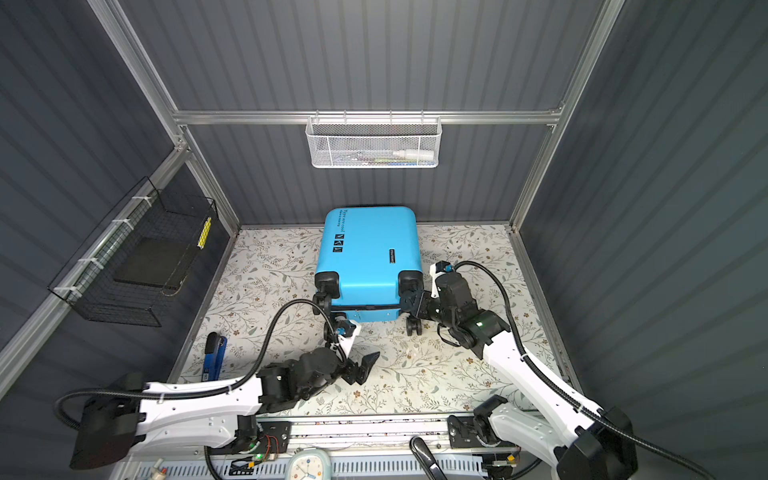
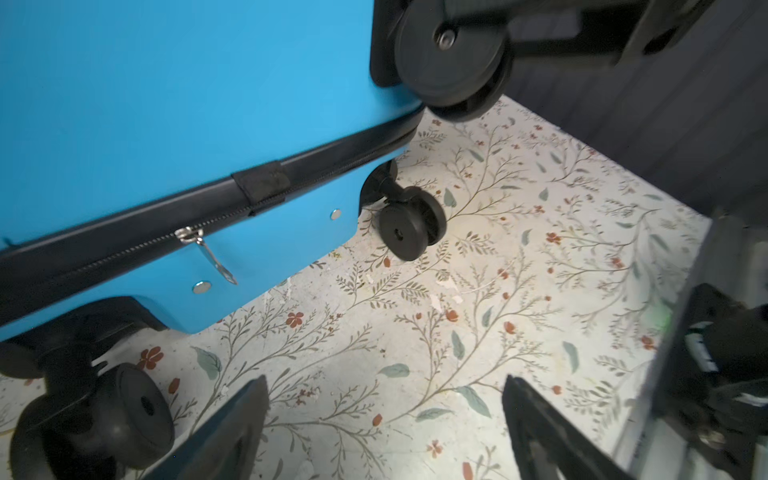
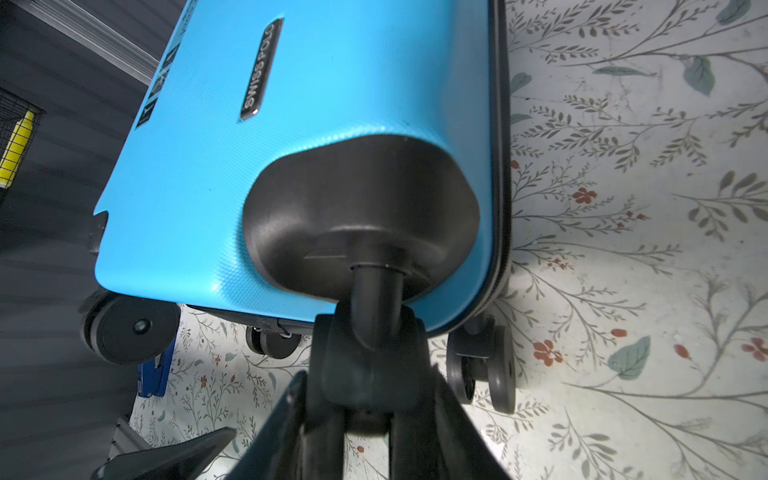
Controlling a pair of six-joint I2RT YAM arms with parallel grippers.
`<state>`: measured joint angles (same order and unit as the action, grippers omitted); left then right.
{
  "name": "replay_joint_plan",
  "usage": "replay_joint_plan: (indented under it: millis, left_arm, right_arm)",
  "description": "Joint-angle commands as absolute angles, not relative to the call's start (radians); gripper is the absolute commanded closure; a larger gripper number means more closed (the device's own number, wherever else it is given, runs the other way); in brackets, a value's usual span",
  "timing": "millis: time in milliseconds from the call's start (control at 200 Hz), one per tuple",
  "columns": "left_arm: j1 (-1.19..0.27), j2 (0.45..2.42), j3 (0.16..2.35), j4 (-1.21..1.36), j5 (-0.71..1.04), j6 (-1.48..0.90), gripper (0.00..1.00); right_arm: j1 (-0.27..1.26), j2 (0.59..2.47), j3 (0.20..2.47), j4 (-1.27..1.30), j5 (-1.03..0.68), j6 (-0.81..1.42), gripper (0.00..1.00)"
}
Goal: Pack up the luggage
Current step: 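Lower the left gripper back to the suitcase's near wheel while the right gripper holds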
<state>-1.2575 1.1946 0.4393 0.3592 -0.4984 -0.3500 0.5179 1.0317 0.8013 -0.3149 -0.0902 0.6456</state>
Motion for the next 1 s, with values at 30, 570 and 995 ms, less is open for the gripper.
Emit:
replay_joint_plan:
  millis: [30, 570, 995]
  left_arm:
    - [-1.264, 1.358, 0.341, 0.862, -0.722, -0.29, 0.1]
    - [-1.265, 1.868, 0.342, 1.531, -0.867, -0.195, 0.25]
    - [-1.168, 1.779, 0.297, 1.531, -0.767, -0.186, 0.44]
  right_arm:
    - [0.522, 1.036, 0.775, -0.496, -0.114, 0.591, 1.0]
    - [0.526, 1.002, 0.772, -0.517, -0.112, 0.556, 1.0]
    - [0.526, 1.017, 0.768, -0.493, -0.11, 0.562, 1.0]
